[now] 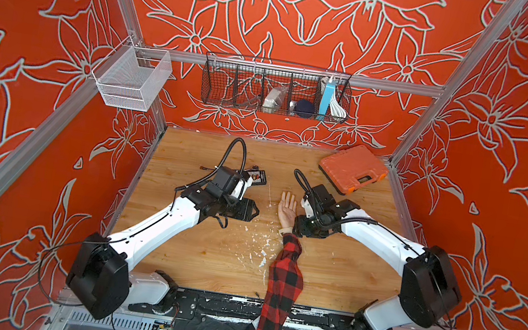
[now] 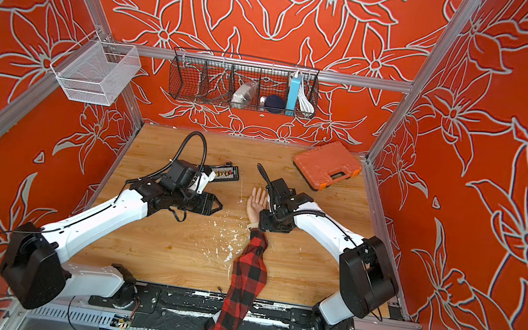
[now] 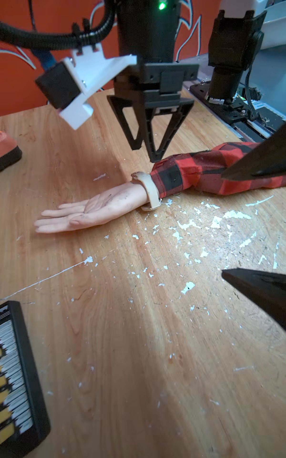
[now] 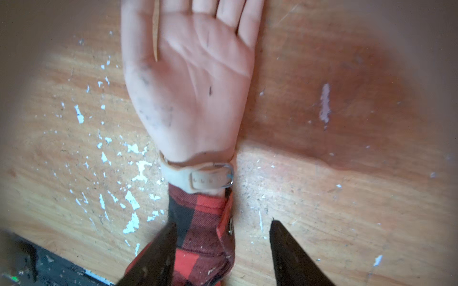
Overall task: Take off the watch
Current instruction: Adjust the hand at the center of the board.
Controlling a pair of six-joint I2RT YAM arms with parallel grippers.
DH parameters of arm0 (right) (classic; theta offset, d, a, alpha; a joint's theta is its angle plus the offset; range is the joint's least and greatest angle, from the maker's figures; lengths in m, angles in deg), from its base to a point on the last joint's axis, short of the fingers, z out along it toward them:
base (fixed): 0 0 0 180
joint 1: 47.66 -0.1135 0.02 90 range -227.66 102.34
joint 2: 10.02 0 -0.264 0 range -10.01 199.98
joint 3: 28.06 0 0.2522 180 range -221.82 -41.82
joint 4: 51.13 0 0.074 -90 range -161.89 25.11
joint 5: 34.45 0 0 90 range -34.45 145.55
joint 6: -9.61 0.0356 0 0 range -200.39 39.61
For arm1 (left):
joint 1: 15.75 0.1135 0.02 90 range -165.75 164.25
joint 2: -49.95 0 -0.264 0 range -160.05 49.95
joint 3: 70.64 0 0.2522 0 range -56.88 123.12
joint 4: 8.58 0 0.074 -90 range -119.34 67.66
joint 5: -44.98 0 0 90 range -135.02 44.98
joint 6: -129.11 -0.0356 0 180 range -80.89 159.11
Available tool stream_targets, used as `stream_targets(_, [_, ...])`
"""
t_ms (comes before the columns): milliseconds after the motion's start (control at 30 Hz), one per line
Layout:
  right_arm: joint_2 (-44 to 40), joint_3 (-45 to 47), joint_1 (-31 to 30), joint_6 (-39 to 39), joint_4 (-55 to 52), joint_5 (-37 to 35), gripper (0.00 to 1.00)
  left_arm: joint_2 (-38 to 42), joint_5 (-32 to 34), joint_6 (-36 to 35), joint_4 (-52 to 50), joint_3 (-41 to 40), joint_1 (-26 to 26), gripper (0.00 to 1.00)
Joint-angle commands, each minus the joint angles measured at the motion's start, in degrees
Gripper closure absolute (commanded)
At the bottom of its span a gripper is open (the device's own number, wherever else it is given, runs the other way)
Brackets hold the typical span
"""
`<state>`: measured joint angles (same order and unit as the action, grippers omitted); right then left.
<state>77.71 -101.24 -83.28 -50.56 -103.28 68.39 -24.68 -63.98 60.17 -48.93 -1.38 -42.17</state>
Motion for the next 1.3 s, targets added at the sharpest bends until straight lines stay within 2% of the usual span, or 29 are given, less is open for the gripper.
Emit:
stream_targets(0, [-1.9,2.7,-0.2,-0.3,3.8,6.3,0.32,-1.5,1.3,2.7,1.7,2.1,-0.6,0.43])
stream_targets(233, [-0.6,5.5,-1.4,1.4,8.0,11.8,0.31,-2.9,3.9,1.3,-0.9,4.4,-0.7,0.43])
stream_targets(467, [0.5,4.2,-6.0,4.0,11.9,15.1,0.31,-2.5,4.1,-0.6,-3.2,5.1,-0.7,0.43])
stream_targets(700, [2.7,4.6,-7.3,6.3,20.6,23.4,0.33,-0.1,3.7,-1.8,-4.8,4.5,-0.7,0.42])
stream_targets(967, [-4.3,1.3,-6.4,-7.1,10.6,13.4,0.34,2.7,1.5,-4.5,-4.7,3.1,-0.7,0.42])
stream_targets(1267, [-11.0,4.1,-4.5,-25.1,6.8,-0.3,0.36,-2.0,-2.0,-11.2,-5.7,5.9,-0.7,0.42])
